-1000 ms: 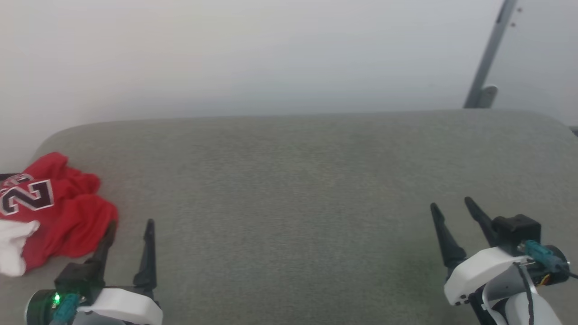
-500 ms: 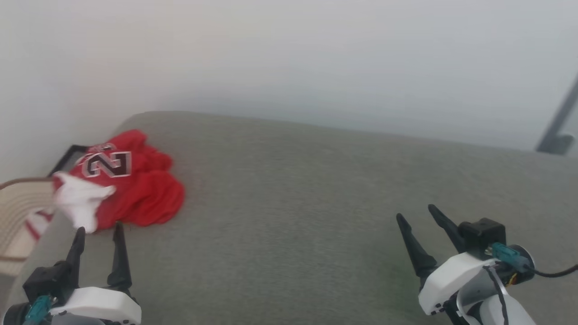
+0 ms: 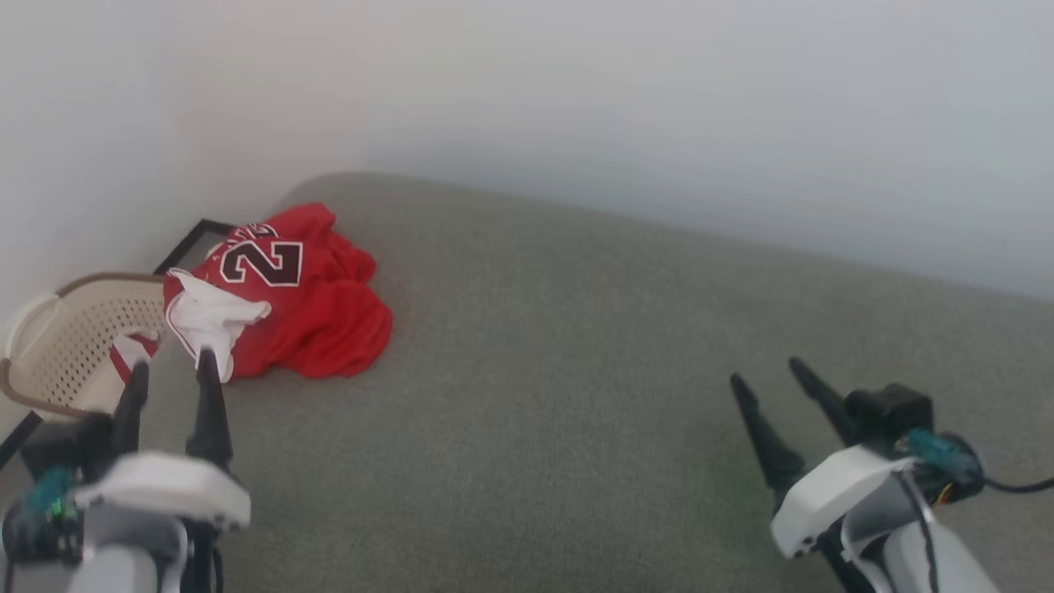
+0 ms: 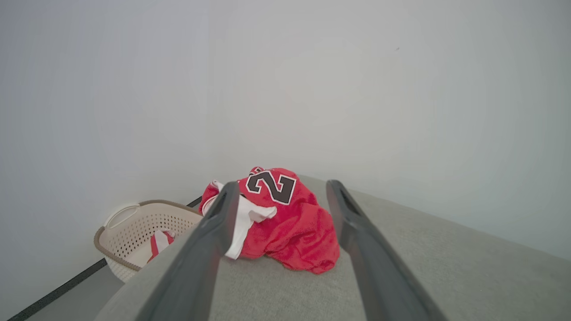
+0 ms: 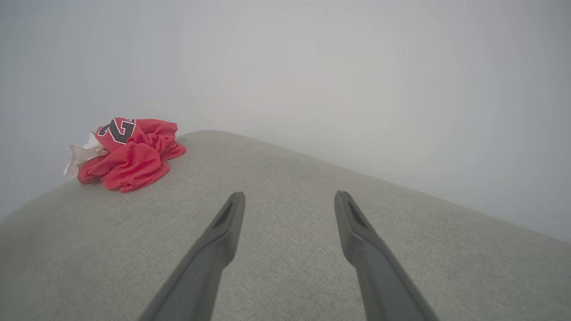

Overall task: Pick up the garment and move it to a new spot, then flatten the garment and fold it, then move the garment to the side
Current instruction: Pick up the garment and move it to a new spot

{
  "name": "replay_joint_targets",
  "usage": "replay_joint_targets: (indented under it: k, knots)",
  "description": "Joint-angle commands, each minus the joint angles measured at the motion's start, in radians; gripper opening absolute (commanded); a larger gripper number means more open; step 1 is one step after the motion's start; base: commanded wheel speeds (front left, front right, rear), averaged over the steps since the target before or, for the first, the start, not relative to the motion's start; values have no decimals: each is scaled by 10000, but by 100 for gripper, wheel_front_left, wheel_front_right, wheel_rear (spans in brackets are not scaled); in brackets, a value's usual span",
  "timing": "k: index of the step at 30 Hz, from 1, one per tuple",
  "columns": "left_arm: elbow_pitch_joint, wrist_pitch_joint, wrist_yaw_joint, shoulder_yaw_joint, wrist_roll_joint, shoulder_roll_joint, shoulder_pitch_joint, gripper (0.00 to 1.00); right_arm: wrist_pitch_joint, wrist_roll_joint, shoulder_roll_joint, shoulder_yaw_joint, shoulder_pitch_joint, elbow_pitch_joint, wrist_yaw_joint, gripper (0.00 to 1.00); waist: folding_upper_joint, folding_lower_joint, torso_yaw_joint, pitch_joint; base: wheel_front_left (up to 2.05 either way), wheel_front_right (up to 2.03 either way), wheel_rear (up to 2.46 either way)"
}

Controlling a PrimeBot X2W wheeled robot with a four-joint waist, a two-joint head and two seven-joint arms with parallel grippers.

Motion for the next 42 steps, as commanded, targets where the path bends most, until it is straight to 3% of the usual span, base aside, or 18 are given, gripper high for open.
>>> replay_joint_targets:
  k: [1,9,15,23,34,39,40,42]
  knots:
    - [24,104,-26,-6,-88,78,-205,100,57,-10,-30,-42,-110,-84,5,100,-1,0,-39,206,0,0,0]
    - [1482,903,-263,-151,-316,705,-2808,100,440,-201,-585,-419,-859,-843,5,100,-1,0,-454,1885,0,0,0]
    - [3546,1348,-371,-252,-426,1156,-4784,100,776,-312,-903,-553,-1421,-1520,5,100,-1,0,-946,3262,0,0,0]
    - [6453,2310,-170,-321,-531,1680,-6977,100,1132,-427,-1165,-751,-1794,-2326,5,100,-1,0,-1440,4584,0,0,0]
    - [9674,4486,90,-577,-652,1875,-8530,100,1577,-493,-1443,-1040,-1948,-3111,5,100,-1,0,-1731,5539,0,0,0]
    - [10064,4587,110,-633,-715,1789,-8599,100,1675,-536,-1462,-1116,-1878,-3284,5,100,-1,0,-1708,5609,0,0,0]
    - [10120,4616,117,-641,-728,1769,-8618,87,1702,-522,-1449,-1125,-1867,-3301,5,100,-1,0,-1705,5599,0,0,0]
    - [10131,4274,46,-663,-700,1769,-8647,0,1720,-541,-1429,-1159,-1847,-3297,5,100,-1,0,-1679,5542,0,0,0]
